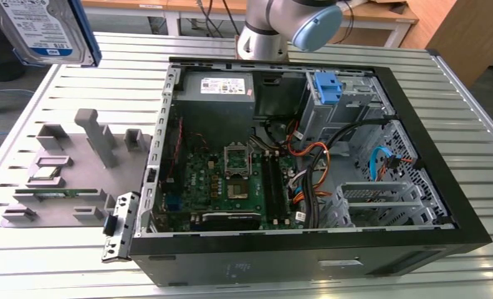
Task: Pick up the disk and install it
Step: 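Pick up the disk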
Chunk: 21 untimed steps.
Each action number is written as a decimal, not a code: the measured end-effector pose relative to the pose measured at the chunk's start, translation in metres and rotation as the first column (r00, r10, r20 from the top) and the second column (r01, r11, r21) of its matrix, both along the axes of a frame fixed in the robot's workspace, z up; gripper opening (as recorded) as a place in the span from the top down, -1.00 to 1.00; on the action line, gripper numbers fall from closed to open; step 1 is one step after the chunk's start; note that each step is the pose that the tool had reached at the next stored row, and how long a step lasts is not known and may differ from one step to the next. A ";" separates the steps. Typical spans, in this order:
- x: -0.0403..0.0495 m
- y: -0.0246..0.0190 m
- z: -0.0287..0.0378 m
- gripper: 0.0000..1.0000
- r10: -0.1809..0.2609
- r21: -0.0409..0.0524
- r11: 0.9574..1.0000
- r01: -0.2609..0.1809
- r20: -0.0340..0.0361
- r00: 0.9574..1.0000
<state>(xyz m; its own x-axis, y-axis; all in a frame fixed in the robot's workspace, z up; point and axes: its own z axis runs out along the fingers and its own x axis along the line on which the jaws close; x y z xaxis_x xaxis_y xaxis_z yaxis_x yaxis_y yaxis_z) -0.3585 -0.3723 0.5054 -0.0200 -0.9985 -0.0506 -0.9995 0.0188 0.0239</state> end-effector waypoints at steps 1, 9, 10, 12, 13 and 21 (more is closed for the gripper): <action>0.0010 0.0000 0.0000 0.31 0.000 0.000 1.000 0.000 0.000 1.000; 0.0078 0.0000 0.0001 0.31 0.000 0.000 1.000 0.000 0.000 1.000; 0.0088 0.0000 0.0001 0.31 0.000 0.000 1.000 0.000 0.000 1.000; 0.0106 0.0000 0.0000 0.31 0.000 0.000 1.000 0.000 0.000 1.000; 0.0114 0.0000 0.0000 0.31 0.000 0.000 1.000 0.000 0.000 1.000; 0.0156 0.0000 0.0000 0.31 0.000 0.000 1.000 0.000 0.000 1.000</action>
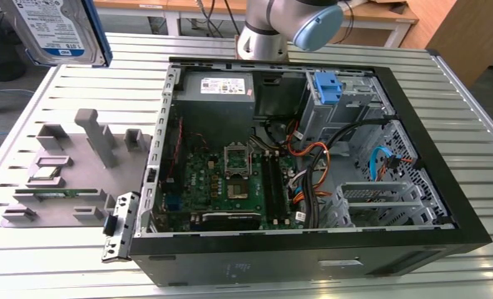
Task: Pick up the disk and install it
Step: 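Pick up the disk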
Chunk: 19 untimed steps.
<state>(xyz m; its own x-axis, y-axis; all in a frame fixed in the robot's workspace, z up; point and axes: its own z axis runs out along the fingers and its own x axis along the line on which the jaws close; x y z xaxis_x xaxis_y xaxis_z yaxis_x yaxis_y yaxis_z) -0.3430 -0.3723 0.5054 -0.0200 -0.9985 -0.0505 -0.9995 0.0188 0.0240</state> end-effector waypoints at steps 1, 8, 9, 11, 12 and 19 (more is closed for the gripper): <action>0.0000 0.0000 0.0000 0.31 0.000 0.000 1.000 0.000 0.000 1.000; 0.0025 0.0000 0.0000 0.31 0.000 0.000 1.000 0.000 0.000 1.000; 0.0032 0.0000 0.0000 0.31 0.000 0.000 1.000 0.000 0.000 1.000; 0.0046 0.0000 0.0000 0.31 0.000 0.000 1.000 0.000 0.000 1.000; 0.0051 0.0000 0.0000 0.31 0.000 0.000 1.000 0.000 0.000 1.000; 0.0060 0.0000 0.0000 0.31 0.000 0.000 1.000 0.000 0.000 1.000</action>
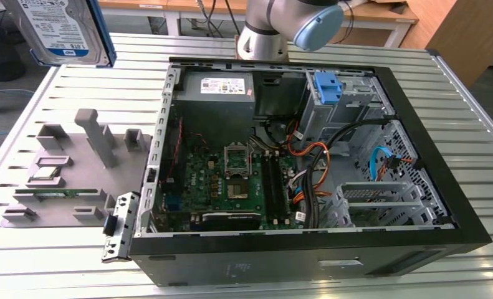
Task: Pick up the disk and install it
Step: 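Pick up the disk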
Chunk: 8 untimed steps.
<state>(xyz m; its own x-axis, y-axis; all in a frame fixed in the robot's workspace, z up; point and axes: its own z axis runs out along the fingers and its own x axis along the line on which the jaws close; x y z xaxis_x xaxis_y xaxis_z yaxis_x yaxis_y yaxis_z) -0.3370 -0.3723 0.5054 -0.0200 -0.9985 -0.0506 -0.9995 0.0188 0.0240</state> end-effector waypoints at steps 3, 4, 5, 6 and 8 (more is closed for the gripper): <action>0.0008 0.0000 0.0001 0.31 0.000 0.000 1.000 0.000 0.000 1.000; 0.0015 0.0000 0.0000 0.31 0.000 0.000 1.000 0.000 0.000 1.000; 0.0020 0.0000 0.0000 0.31 0.000 0.000 1.000 0.000 0.000 1.000; 0.0027 0.0000 0.0000 0.31 0.000 0.000 1.000 0.000 0.000 1.000; 0.0042 0.0000 0.0000 0.31 0.000 0.000 1.000 0.000 0.000 1.000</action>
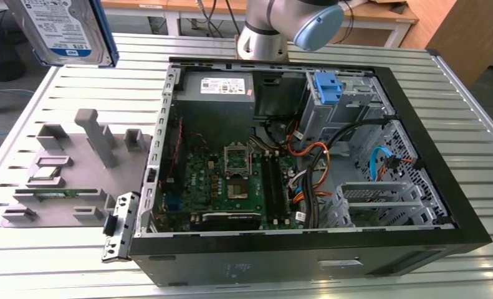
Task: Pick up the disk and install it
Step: 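Pick up the disk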
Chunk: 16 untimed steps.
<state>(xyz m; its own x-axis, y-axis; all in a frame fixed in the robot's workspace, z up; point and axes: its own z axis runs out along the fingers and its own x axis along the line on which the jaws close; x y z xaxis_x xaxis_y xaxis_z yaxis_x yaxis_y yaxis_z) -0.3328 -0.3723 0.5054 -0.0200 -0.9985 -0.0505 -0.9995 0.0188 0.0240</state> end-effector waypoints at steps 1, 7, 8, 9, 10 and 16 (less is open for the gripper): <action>0.0007 0.0000 0.0000 0.31 0.000 0.000 1.000 0.000 0.000 1.000; 0.0055 0.0000 0.0000 0.31 0.000 0.000 1.000 0.000 0.000 1.000; 0.0064 0.0000 0.0000 0.31 0.000 0.000 1.000 0.000 0.000 1.000; 0.0072 0.0000 0.0000 0.31 0.000 0.000 1.000 0.000 0.000 1.000; 0.0080 0.0000 0.0000 0.31 0.000 0.000 1.000 0.000 0.000 1.000; 0.0124 0.0000 0.0000 0.31 0.000 0.000 1.000 0.000 0.000 1.000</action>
<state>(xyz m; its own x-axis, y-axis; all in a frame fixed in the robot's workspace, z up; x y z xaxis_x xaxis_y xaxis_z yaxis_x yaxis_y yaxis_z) -0.3204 -0.3723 0.5054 -0.0200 -0.9985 -0.0505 -0.9995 0.0188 0.0240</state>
